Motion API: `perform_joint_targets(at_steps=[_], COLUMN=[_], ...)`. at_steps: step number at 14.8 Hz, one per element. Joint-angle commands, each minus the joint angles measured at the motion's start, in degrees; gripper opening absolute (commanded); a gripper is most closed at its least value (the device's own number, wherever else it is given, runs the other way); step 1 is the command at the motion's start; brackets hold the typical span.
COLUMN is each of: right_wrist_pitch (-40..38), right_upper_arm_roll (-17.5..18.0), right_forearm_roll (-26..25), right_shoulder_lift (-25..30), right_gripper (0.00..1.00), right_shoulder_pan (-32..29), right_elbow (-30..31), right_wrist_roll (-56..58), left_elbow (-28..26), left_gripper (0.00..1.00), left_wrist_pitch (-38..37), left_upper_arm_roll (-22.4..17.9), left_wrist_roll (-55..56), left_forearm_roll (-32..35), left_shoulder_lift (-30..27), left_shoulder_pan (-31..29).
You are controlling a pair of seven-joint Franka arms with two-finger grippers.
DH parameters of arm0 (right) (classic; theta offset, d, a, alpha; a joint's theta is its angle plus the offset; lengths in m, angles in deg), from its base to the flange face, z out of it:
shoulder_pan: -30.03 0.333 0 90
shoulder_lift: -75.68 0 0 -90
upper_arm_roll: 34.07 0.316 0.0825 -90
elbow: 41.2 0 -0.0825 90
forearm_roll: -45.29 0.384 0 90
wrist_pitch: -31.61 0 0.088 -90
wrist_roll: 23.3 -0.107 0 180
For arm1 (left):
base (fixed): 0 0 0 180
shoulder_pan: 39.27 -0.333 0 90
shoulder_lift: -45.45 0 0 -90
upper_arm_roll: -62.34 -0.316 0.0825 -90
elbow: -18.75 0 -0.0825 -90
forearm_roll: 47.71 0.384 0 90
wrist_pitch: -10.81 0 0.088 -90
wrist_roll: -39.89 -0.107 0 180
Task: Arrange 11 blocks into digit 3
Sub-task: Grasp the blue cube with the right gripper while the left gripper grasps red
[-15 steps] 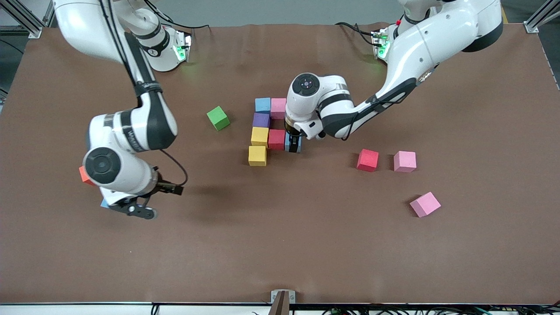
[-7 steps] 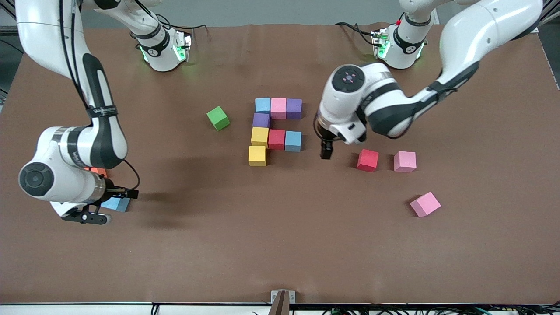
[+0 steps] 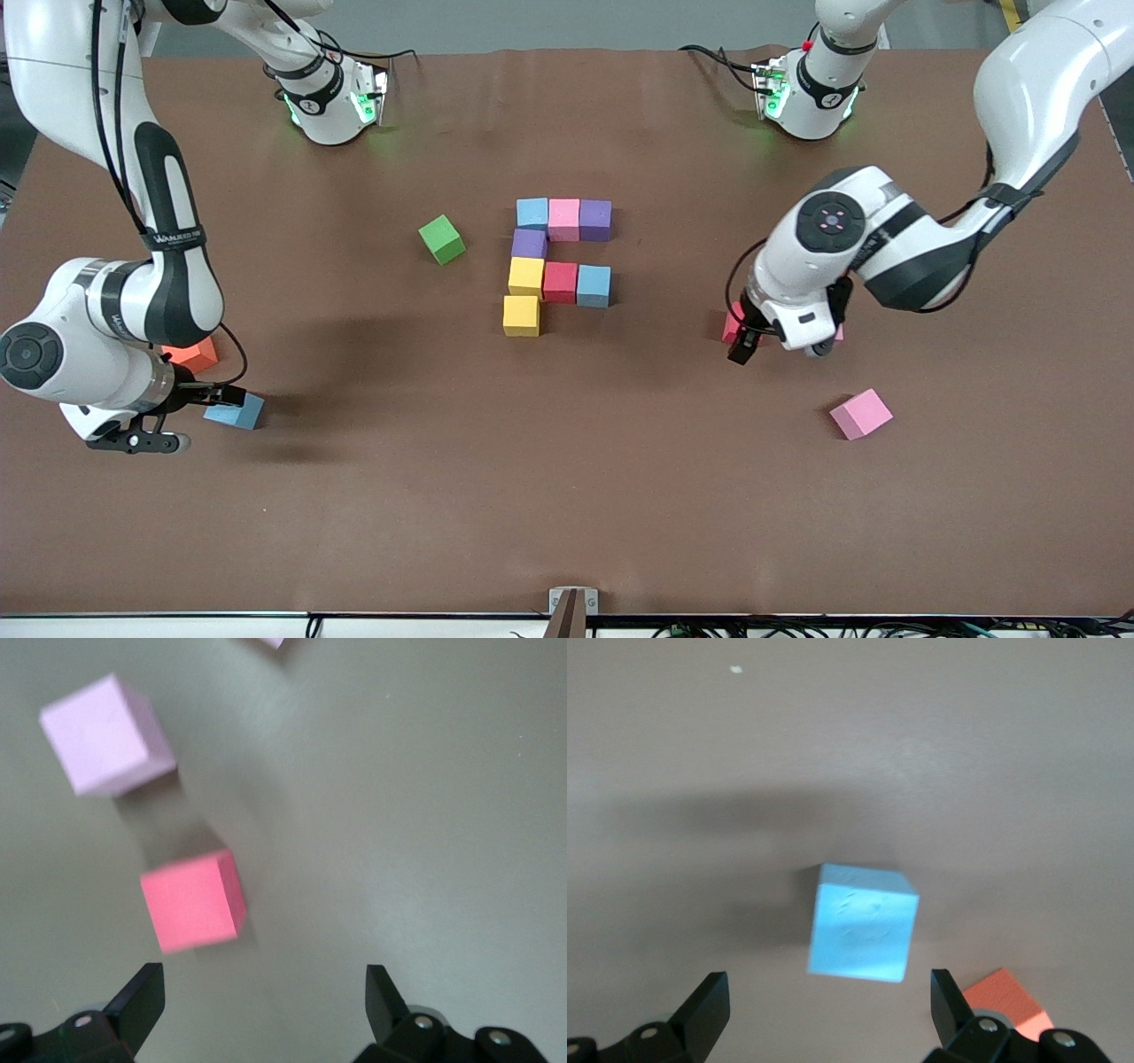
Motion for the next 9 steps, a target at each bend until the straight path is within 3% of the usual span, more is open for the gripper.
perform_joint_targets(at_steps=[1, 9], right_wrist_pitch=[3.86, 6.68], right_upper_arm_roll=[1.37, 2.17], right_forearm_roll=[0.29, 4.24], right_shoulder_lift=[-0.61, -2.90], right_gripper=[1.00, 1.00], right_shoulder_pan=[-2.18, -3.41], right_elbow=[1.84, 1.84], right_wrist_roll=[0.98, 1.78], left_elbow=[0.06, -0.55], left_gripper=[1.00, 1.00], left_wrist_pitch=[-0.76, -0.32], left_upper_arm_roll=[-2.13, -6.27], left_wrist_roll=[-13.12, -62.79], left_forearm_roll=[1.09, -0.05], left_shoulder_lift=[0.28, 2.04], left_shoulder_pan=[0.13, 1.10])
